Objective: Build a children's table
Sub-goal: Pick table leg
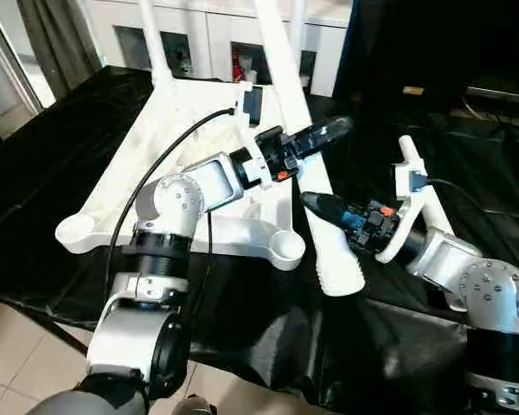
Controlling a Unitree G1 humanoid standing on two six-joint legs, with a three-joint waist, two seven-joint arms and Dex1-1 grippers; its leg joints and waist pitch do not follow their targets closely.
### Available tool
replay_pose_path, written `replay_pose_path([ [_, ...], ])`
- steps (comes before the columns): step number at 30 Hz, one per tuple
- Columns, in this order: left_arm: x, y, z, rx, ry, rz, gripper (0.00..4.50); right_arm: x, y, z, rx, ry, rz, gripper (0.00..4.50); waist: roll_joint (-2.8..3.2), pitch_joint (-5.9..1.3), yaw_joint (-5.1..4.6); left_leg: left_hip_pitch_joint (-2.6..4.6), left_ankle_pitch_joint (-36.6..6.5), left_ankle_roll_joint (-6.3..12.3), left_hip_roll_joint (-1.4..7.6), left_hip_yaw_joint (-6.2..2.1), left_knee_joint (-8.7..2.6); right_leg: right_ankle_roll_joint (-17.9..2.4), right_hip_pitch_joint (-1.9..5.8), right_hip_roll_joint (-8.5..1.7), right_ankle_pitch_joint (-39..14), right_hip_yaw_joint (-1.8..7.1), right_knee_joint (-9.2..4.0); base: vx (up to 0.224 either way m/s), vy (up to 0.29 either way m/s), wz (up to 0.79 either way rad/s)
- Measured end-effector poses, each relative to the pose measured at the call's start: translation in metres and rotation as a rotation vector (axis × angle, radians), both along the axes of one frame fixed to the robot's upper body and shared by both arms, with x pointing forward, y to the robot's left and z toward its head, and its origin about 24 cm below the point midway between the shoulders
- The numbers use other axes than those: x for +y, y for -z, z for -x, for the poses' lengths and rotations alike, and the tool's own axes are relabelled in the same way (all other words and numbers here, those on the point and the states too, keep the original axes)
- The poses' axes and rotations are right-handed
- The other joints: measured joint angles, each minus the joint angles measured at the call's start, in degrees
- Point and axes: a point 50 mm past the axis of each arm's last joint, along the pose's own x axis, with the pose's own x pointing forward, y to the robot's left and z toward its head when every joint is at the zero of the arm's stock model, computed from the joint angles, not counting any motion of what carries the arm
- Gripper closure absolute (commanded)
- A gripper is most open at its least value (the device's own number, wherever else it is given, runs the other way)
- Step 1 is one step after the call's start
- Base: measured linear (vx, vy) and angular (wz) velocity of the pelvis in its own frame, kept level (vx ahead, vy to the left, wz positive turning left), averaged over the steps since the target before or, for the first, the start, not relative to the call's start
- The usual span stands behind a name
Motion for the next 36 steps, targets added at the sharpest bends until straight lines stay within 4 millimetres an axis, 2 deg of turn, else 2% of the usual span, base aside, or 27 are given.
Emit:
replay_pose_path([
  [2,0.0,0.0,0.0,0.007,-0.015,0.004,1.54,-0.001,0.001,0.0,0.004,0.006,0.004,2.69,-0.12,0.06,0.07,-0.01,0.0,0.04,0.0,0.0,0.0,0.0,0.0,0.0,0.0,0.0,0.01,0.0,0.0,0.0],
  [5,-0.001,-0.002,-0.001,0.006,-0.052,-0.004,1.61,-0.001,-0.001,-0.002,-0.014,0.016,0.018,2.69,-0.26,0.11,0.1,-0.02,0.0,0.06,0.0,0.0,0.0,0.0,0.0,0.0,0.0,0.01,0.0,0.0,0.0,0.0],
  [8,0.001,-0.003,-0.002,-0.012,-0.094,-0.043,1.96,0.002,-0.003,-0.006,-0.04,0.03,0.053,2.69,-0.39,0.13,0.07,0.0,0.1,0.07,0.0,0.0,-0.01,0.0,0.0,-0.01,0.0,0.01,0.02,0.0,0.0,0.0],
  [9,0.001,-0.004,-0.002,-0.025,-0.108,-0.068,2.02,0.003,-0.004,-0.007,-0.042,0.03,0.052,1.99,-0.47,0.15,0.09,0.0,0.1,0.08,0.01,0.0,-0.01,0.0,0.0,0.0,0.0,-0.01,0.03,0.0,0.0,0.0],
  [12,0.001,-0.01,0.0,-0.066,-0.126,-0.107,2.17,0.004,-0.002,-0.012,-0.025,0.058,0.069,1.93,-0.49,0.15,0.06,-0.02,0.1,0.07,0.01,0.0,0.01,0.1,-0.01,-0.01,0.0,0.01,0.01,0.0,0.0,0.0],
  [13,0.0,-0.013,0.001,-0.082,-0.123,-0.111,2.41,0.004,-0.001,-0.013,-0.018,0.065,0.075,1.65,-0.49,0.15,0.1,-0.02,0.1,0.07,-0.01,0.0,0.01,0.1,-0.02,-0.01,0.0,0.01,0.0,0.0,0.0,0.0],
  [17,-0.001,-0.012,0.0,-0.102,-0.137,-0.185,2.64,0.005,0.0,-0.015,-0.032,0.098,0.126,1.47,-0.48,0.14,0.14,-0.02,0.1,0.09,0.0,0.0,0.02,0.1,-0.03,-0.01,0.1,0.0,0.0,0.0,0.0,0.0],
  [21,-0.004,-0.017,-0.004,-0.158,-0.187,-0.276,2.7,0.005,0.003,-0.015,-0.051,0.099,0.233,1.46,-0.48,0.14,0.14,-0.02,0.1,0.07,0.0,0.0,0.02,0.1,-0.03,-0.01,0.1,0.01,0.0,0.0,0.0,0.0],
  [30,-0.006,-0.031,-0.005,-0.212,-0.214,-0.297,2.7,0.02,0.015,-0.01,-0.058,0.054,0.419,1.46,-0.47,0.14,0.09,-0.02,0.1,0.06,0.0,0.0,0.02,0.1,-0.03,-0.01,0.1,0.02,0.02,0.0,0.0,0.0],
  [31,-0.006,-0.032,-0.005,-0.213,-0.214,-0.296,2.7,0.021,0.016,-0.01,-0.056,0.053,0.422,1.74,-0.47,0.14,0.09,-0.02,0.1,0.06,0.0,0.0,0.02,0.1,-0.03,-0.01,0.1,0.02,0.02,0.0,0.0,0.0],
  [34,-0.006,-0.033,-0.005,-0.213,-0.212,-0.292,2.7,0.023,0.017,-0.01,-0.056,0.062,0.431,1.86,-0.47,0.14,0.09,-0.02,0.1,0.06,-0.01,0.0,0.03,0.1,-0.03,-0.01,0.1,0.03,0.02,0.0,0.0,0.0],
  [36,-0.006,-0.033,-0.005,-0.21,-0.211,-0.288,2.7,0.023,0.017,-0.011,-0.06,0.066,0.435,2.16,-0.48,0.14,0.13,-0.02,0.1,0.07,-0.01,0.0,0.03,0.1,-0.03,-0.01,0.1,0.02,0.02,0.0,0.0,0.0],
])
